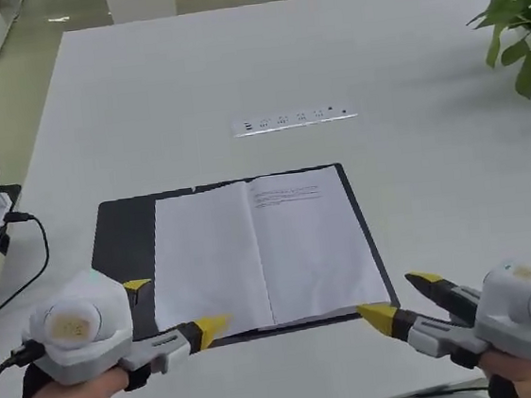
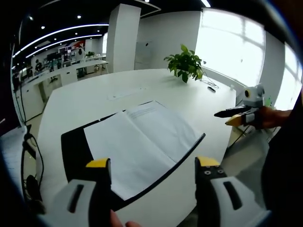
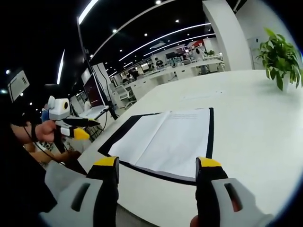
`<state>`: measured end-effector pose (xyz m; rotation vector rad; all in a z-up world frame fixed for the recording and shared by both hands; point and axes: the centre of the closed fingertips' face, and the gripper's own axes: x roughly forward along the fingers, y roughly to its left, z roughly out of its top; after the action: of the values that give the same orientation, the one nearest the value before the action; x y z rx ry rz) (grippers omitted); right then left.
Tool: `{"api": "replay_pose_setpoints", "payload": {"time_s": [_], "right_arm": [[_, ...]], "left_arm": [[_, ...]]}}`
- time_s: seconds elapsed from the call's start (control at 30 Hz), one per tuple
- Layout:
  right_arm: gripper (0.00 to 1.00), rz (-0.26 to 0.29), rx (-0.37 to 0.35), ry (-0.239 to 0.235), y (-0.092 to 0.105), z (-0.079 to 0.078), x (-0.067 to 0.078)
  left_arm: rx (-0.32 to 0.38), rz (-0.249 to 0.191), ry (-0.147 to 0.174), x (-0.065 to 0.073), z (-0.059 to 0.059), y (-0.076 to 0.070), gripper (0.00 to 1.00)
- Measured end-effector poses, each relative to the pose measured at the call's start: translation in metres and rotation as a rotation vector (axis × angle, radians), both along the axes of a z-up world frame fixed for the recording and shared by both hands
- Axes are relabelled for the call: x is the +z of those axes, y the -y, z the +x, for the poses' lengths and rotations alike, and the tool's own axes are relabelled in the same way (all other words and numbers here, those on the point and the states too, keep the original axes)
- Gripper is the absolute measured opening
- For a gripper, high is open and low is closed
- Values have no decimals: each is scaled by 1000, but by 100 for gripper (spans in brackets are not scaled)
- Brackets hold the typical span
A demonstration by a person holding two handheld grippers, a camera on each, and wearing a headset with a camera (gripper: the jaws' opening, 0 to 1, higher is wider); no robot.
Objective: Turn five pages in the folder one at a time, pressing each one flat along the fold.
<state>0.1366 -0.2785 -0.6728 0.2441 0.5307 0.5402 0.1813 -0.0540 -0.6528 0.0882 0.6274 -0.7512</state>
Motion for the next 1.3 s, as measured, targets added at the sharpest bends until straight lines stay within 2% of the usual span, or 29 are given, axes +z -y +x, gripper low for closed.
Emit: {"api": "replay_pose_setpoints", "payload": {"time_s": [0.1, 0.2, 0.27, 0.33, 0.37, 0.43, 0.57, 0.67, 0.87, 0.93, 1.07, 1.2, 1.3], "right_arm": [[65, -13, 14, -4, -2, -1, -4], [66, -28, 40, -15, -6, -3, -6], [66, -26, 47, -15, -7, -3, -7], [66, -17, 51, -17, -8, -4, -7], [66, -14, 54, -20, -9, -4, -8], [67, -16, 65, -33, -11, -6, -12], [69, -16, 85, -39, -15, -8, -13], [70, -17, 92, -42, -15, -9, -13], [69, 1, 102, -63, -11, -11, -14], [67, 34, 96, -56, -11, -10, -11], [69, 34, 99, -63, -9, -11, -14], [69, 43, 102, -73, -8, -11, -17], [69, 54, 105, -76, -8, -10, -16]], "left_arm": [[-29, 4, 2, -1, 6, 10, 71], [-66, 6, -2, -3, 7, 29, 71], [-80, 6, -5, -4, 13, 37, 70], [-79, -8, -16, -5, 18, 44, 70], [-80, -29, -25, -5, 21, 53, 70], [-83, -43, -31, -6, 26, 65, 70], [-122, -55, -35, -7, 32, 91, 69], [-170, -31, -34, -14, 36, 107, 69], [-260, -15, -45, -21, 36, 142, 70], [-283, 4, -44, -26, 38, 149, 70], [-309, 8, -52, -33, 44, 168, 70], [-334, 30, -63, -41, 47, 181, 70], [-356, 57, -75, -52, 48, 192, 71]]}}
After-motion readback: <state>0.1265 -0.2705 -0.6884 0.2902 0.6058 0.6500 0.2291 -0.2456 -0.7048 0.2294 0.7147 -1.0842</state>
